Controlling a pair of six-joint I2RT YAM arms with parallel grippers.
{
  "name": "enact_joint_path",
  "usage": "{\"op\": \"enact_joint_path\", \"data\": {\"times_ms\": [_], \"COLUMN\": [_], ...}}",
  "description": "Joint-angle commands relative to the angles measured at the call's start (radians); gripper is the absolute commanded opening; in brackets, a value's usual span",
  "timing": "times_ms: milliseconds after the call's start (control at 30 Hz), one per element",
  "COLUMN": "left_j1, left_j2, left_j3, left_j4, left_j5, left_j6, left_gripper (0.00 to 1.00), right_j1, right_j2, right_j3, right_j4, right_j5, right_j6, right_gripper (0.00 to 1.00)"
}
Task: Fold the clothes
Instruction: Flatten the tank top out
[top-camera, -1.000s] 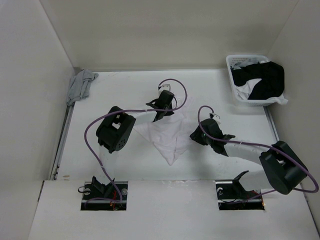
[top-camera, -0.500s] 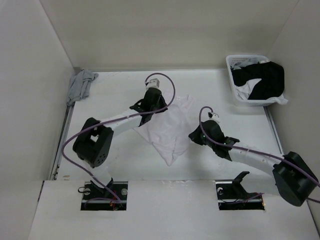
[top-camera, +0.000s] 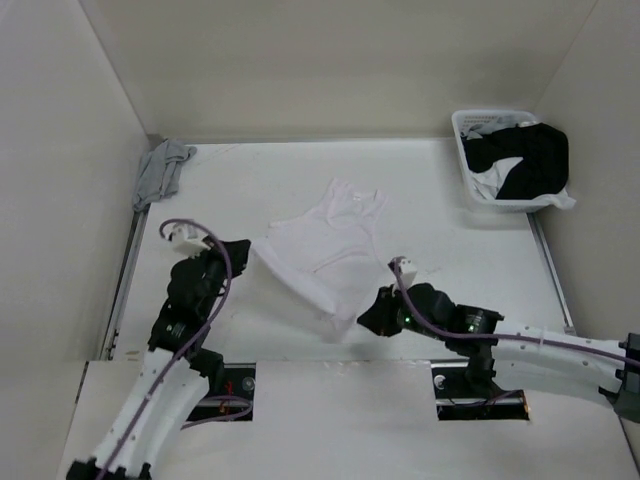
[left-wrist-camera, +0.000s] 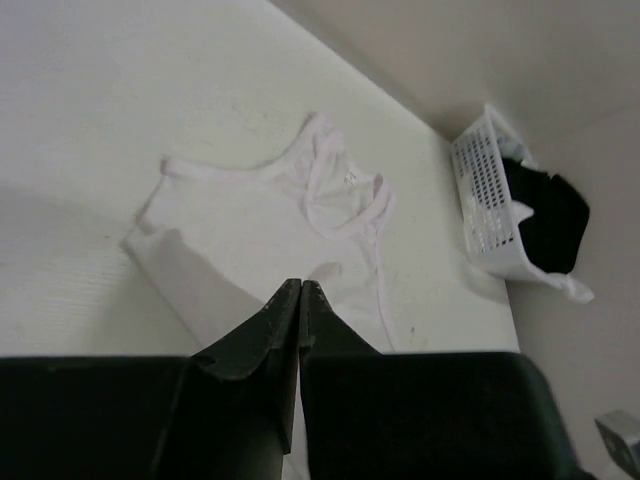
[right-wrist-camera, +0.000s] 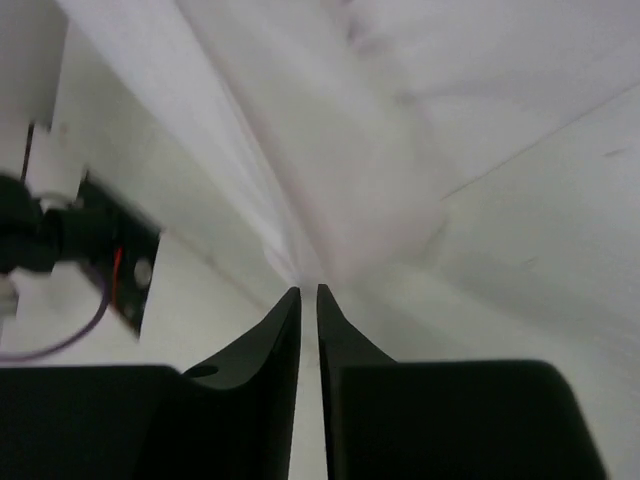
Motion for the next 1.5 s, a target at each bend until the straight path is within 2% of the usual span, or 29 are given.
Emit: {"op": "enact_joint_path", "data": {"times_ms": [0,33,100,133,267,367,467,667,700,733,833,900,1067,1200,1233,1267,1333,1367,1467], "left_j1": [0.105,0.112,0.105,0.113,0.145,0.159,0.177,0.207,0.205,0.204,0.194,0.185,0.165,0.139,0.13,0.118,0.083,0.06,-0.026], "left_j2": [-0.223,-0.265,-0.29,-0.293,-0.253,-0.202,-0.155,-0.095,-0.084,-0.07,-0.008,0.034,0.111,0.196,0.224,0.255,0.311,0.342,0.428], "left_j3": [-0.073,-0.087,-0.095,-0.104,-0.133,-0.138,-0.138,-0.141,-0.144,-0.149,-0.159,-0.161,-0.144,-0.112,-0.101,-0.093,-0.08,-0.072,-0.035], "left_j4": [-0.245,-0.277,-0.288,-0.299,-0.268,-0.236,-0.219,-0.123,-0.104,-0.086,-0.029,-0.003,0.01,0.023,0.025,0.028,0.046,0.062,0.127], "left_j5": [0.051,0.051,0.043,0.034,0.026,0.014,-0.012,-0.029,-0.029,-0.029,-0.029,-0.029,-0.029,-0.032,-0.032,-0.032,-0.032,-0.032,-0.056], "left_j6": [-0.006,-0.027,-0.062,-0.084,-0.12,-0.134,-0.142,-0.134,-0.131,-0.128,-0.108,-0.095,-0.044,-0.007,-0.003,0.001,0.001,-0.005,-0.03], "left_gripper": [0.02,0.03,0.03,0.04,0.1,0.21,0.31,0.36,0.37,0.37,0.37,0.37,0.39,0.42,0.43,0.43,0.44,0.44,0.44], "right_j1": [0.143,0.163,0.098,0.032,-0.261,-0.362,-0.393,-0.415,-0.415,-0.416,-0.449,-0.485,-0.631,-0.725,-0.734,-0.736,-0.734,-0.725,-0.656], "right_j2": [0.045,0.064,0.099,0.116,0.27,0.453,0.591,0.779,0.803,0.828,0.917,0.992,1.167,1.311,1.334,1.343,1.31,1.275,1.115], "right_j3": [0.049,0.061,0.078,0.083,0.128,0.207,0.285,0.438,0.454,0.475,0.558,0.65,0.962,1.283,1.341,1.378,1.38,1.344,1.128], "right_j4": [-0.002,-0.004,-0.016,-0.008,0.096,0.111,0.093,-0.022,-0.031,-0.045,-0.072,-0.095,-0.135,-0.125,-0.11,-0.097,-0.074,-0.062,0.011], "right_j5": [-0.098,-0.092,-0.03,-0.007,0.012,0.041,0.069,0.087,0.086,0.077,0.032,0.004,-0.012,-0.005,0.003,0.006,0.003,-0.003,0.027], "right_j6": [-0.043,-0.068,-0.094,-0.1,-0.094,-0.094,-0.105,-0.149,-0.154,-0.158,-0.195,-0.227,-0.235,-0.211,-0.212,-0.217,-0.241,-0.263,-0.292], "right_gripper": [0.24,0.31,0.55,0.59,0.61,0.61,0.61,0.63,0.61,0.55,0.25,0.13,0.02,0.02,0.06,0.15,0.47,0.56,0.58]}}
